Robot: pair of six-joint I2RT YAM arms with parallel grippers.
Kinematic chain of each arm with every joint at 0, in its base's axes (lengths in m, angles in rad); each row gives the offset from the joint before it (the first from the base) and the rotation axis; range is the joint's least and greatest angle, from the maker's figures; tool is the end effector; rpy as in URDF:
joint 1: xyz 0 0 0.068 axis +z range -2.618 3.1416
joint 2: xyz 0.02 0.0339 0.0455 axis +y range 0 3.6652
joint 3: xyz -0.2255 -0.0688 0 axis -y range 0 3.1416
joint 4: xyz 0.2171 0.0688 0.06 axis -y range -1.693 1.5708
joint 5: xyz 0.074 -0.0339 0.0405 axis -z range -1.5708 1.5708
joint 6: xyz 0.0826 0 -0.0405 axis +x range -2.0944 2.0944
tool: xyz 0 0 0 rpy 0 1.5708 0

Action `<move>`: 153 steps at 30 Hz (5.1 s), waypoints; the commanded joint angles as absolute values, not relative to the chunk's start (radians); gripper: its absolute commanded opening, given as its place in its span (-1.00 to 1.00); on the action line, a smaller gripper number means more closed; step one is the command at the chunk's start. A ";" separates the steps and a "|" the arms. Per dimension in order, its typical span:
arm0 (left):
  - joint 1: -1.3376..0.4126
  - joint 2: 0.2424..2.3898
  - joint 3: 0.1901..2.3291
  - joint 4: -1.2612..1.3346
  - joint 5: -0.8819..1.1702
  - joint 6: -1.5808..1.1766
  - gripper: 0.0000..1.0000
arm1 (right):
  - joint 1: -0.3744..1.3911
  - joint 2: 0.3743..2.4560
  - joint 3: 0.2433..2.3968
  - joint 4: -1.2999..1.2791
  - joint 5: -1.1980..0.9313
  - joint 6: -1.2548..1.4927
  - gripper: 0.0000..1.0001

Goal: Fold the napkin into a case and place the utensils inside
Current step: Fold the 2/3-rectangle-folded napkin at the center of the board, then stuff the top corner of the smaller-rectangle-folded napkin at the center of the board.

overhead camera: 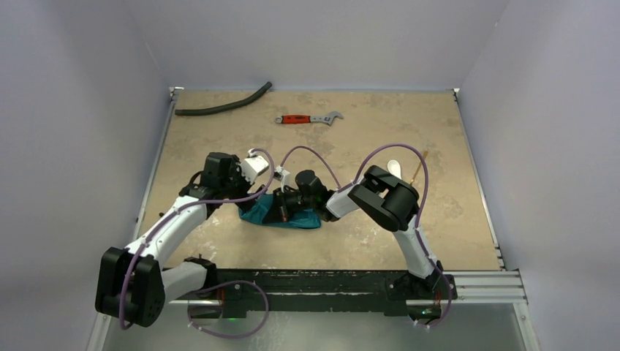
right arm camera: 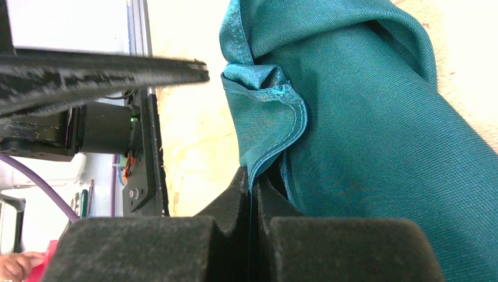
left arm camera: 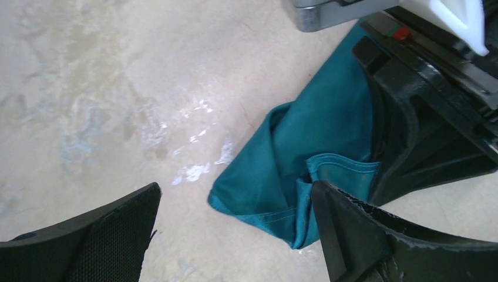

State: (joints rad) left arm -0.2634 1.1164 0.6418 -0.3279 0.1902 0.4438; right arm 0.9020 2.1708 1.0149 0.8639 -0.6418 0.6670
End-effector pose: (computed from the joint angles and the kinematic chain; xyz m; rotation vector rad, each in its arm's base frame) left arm 0.2367 -0.0800 0.1587 0.9016 2.1800 -0.1381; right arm 0.2241 0.3633 0.0848 -0.7631 2.0284 1.6002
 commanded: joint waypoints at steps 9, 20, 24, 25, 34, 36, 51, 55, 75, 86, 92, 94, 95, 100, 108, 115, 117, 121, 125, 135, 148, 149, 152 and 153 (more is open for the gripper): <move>-0.258 1.185 0.596 -0.289 0.287 0.514 0.05 | 0.905 2.174 0.999 0.767 -0.617 0.672 -1.00; -0.280 1.221 0.538 -0.212 0.253 0.587 0.02 | 0.904 2.187 1.008 0.755 -0.627 0.674 -1.00; -0.295 1.237 0.518 -0.176 0.231 0.629 0.01 | 0.904 2.192 1.014 0.748 -0.627 0.672 -1.00; -0.296 1.240 0.511 -0.161 0.217 0.638 -0.01 | 0.904 2.192 1.012 0.747 -0.627 0.673 -1.00; -0.300 1.234 0.534 -0.162 0.171 0.656 -0.42 | 0.905 2.204 1.020 0.732 -0.629 0.681 -1.00; -0.301 1.233 0.542 -0.163 0.178 0.637 -0.48 | 0.905 2.207 1.022 0.726 -0.628 0.683 -1.00; -0.305 1.216 0.631 -0.263 0.249 0.485 -1.00 | 0.894 2.236 1.028 0.704 -0.617 0.709 -1.00; -0.305 1.213 0.635 -0.299 0.273 0.501 -1.00 | 0.886 2.242 1.018 0.703 -0.611 0.721 -1.00; -0.305 1.188 0.570 -0.320 0.284 0.661 -1.00 | 0.876 2.183 1.094 0.518 -0.637 0.630 -1.00; -0.315 1.180 0.566 -0.316 0.302 0.696 -1.00 | 0.876 2.168 1.209 0.379 -0.680 0.598 -1.00; -0.325 1.173 0.557 -0.315 0.305 0.706 -1.00 | 0.873 2.128 1.228 0.347 -0.673 0.601 -1.00; -0.327 1.169 0.556 -0.316 0.309 0.707 -1.00 | 0.869 2.131 1.252 0.338 -0.669 0.609 -1.00; -0.328 1.168 0.555 -0.318 0.310 0.709 -1.00 | 0.867 2.137 1.262 0.340 -0.677 0.614 -1.00; -0.334 1.162 0.551 -0.322 0.315 0.724 -1.00 | 0.860 2.188 1.336 0.289 -0.707 0.596 -1.00; -0.340 1.160 0.548 -0.321 0.316 0.755 -1.00 | 0.842 2.228 1.342 0.235 -0.695 0.549 -1.00; -0.341 1.155 0.564 -0.307 0.305 0.741 -0.97 | 0.820 2.275 1.258 0.255 -0.680 0.520 -1.00; -0.341 1.155 0.577 -0.306 0.302 0.725 -0.78 | 0.820 2.286 1.249 0.268 -0.682 0.521 -1.00; -0.339 1.152 0.619 -0.325 0.299 0.707 -0.63 | 0.821 2.322 1.237 0.280 -0.689 0.514 -1.00; -0.319 1.139 0.681 -0.353 0.292 0.703 -0.14 | 0.821 2.346 1.210 0.303 -0.688 0.510 -1.00; -0.310 1.085 0.731 -0.527 0.407 0.799 0.10 | 0.822 2.339 1.198 0.333 -0.697 0.513 -1.00; -0.313 1.137 0.571 -0.286 0.290 0.776 0.08 | 0.824 2.315 1.168 0.383 -0.712 0.530 -1.00; -0.313 1.145 0.567 -0.260 0.264 0.752 0.06 | 0.825 2.310 1.165 0.387 -0.715 0.531 -1.00; -0.315 1.155 0.555 -0.223 0.245 0.721 0.00 | 0.831 2.303 1.162 0.396 -0.723 0.532 -1.00; -0.314 1.156 0.552 -0.220 0.245 0.713 -0.01 | 0.834 2.302 1.162 0.400 -0.725 0.531 -1.00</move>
